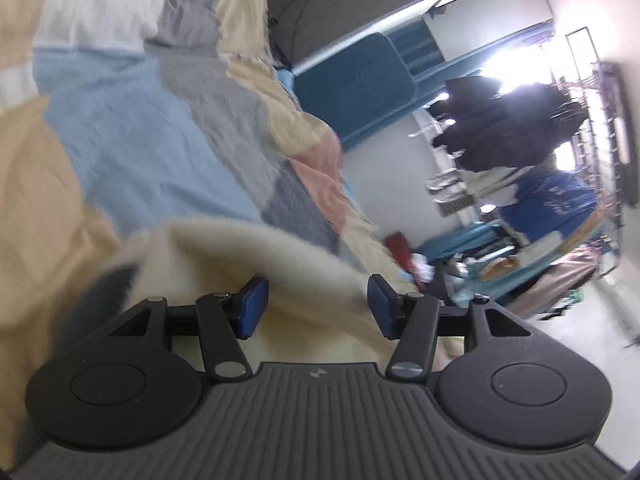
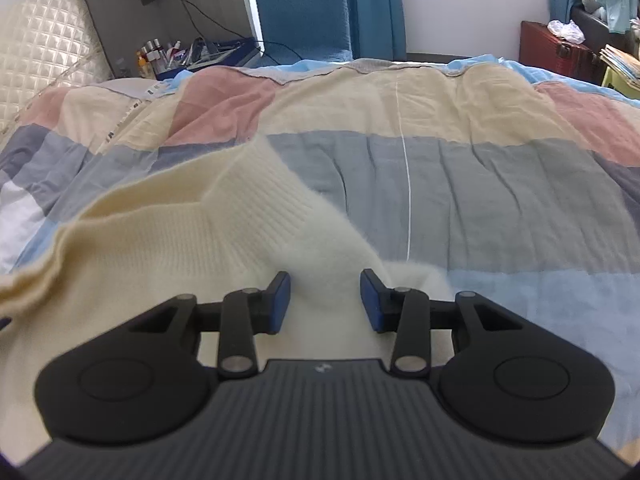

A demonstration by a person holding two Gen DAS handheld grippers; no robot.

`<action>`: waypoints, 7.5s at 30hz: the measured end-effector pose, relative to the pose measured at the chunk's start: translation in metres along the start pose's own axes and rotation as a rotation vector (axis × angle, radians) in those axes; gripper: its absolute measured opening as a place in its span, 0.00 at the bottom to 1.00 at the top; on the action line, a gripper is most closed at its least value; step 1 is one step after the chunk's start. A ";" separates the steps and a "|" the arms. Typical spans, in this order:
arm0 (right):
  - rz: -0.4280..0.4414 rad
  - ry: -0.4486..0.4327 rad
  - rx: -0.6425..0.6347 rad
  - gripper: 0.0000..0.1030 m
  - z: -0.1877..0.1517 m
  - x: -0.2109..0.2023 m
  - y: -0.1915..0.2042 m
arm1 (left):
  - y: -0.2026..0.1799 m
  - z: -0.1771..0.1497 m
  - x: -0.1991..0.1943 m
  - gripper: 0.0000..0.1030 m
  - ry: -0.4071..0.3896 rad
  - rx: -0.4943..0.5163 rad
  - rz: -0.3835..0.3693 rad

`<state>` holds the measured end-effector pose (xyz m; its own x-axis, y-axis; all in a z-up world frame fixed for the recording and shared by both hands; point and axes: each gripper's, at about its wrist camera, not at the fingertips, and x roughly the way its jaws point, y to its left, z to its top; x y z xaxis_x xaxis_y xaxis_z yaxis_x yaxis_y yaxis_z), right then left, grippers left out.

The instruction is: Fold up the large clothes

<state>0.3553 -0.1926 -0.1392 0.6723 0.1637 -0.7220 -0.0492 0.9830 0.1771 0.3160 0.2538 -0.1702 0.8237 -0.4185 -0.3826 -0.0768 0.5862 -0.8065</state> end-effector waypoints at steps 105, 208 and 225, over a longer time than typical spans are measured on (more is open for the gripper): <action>-0.159 -0.119 -0.018 0.31 0.013 0.020 -0.019 | -0.036 -0.015 0.043 0.58 -0.101 0.432 0.457; -0.083 -0.101 0.146 0.03 -0.005 0.007 -0.062 | -0.078 -0.152 -0.092 0.61 0.039 0.446 0.400; -0.107 -0.088 0.167 0.06 -0.010 -0.033 -0.045 | -0.072 -0.147 -0.100 0.62 0.041 0.392 0.343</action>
<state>0.3280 -0.2414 -0.1295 0.7297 0.0443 -0.6824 0.1440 0.9656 0.2166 0.1564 0.1516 -0.1397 0.7645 -0.1788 -0.6193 -0.1162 0.9068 -0.4052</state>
